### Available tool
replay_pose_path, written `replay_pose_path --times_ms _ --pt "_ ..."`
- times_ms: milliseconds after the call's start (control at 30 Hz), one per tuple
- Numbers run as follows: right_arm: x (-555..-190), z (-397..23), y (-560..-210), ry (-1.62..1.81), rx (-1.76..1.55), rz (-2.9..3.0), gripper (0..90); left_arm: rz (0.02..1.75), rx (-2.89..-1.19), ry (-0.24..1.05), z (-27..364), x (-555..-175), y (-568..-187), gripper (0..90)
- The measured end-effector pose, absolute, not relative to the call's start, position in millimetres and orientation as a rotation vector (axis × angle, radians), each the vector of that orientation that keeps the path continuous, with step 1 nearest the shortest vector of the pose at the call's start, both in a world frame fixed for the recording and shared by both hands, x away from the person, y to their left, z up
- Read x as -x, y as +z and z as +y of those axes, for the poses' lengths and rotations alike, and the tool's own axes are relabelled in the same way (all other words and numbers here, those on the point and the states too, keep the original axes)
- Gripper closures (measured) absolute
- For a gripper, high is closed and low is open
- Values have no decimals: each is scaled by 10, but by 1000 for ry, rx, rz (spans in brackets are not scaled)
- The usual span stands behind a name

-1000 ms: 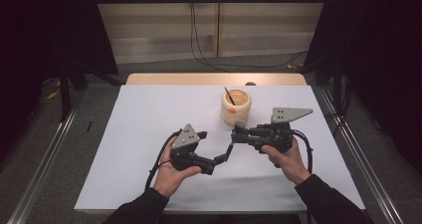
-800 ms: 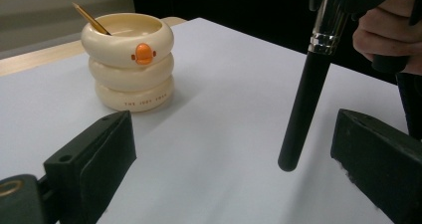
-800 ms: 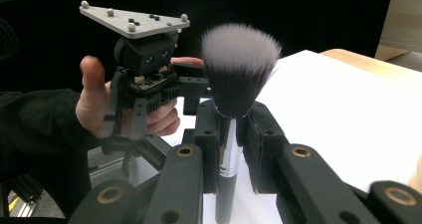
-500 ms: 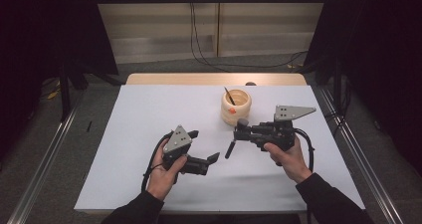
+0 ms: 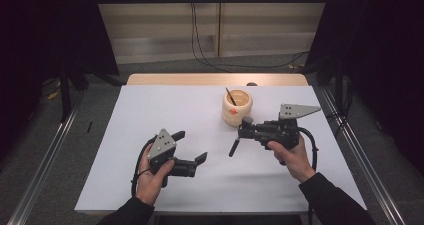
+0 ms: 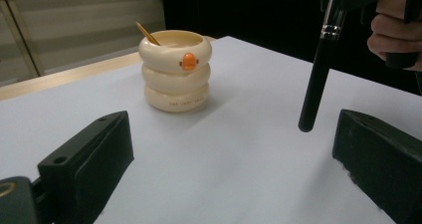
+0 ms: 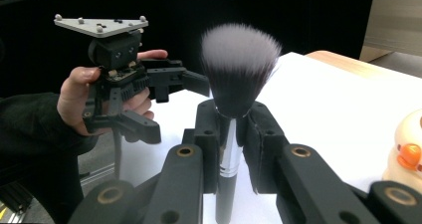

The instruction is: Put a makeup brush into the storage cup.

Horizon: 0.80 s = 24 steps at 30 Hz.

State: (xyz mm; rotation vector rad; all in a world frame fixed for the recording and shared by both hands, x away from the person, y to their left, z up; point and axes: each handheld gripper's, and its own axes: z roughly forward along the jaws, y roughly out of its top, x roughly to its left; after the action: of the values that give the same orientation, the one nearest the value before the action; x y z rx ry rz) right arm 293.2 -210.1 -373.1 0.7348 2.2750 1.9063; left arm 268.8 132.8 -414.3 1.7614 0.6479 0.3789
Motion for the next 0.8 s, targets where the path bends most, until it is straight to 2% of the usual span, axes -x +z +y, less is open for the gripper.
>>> replay_pose_path --times_ms 800 --pt "-2966 -2199 -3704 1904 -761 2244 777 729 -1728 491 1890 -2402 -4269 19"
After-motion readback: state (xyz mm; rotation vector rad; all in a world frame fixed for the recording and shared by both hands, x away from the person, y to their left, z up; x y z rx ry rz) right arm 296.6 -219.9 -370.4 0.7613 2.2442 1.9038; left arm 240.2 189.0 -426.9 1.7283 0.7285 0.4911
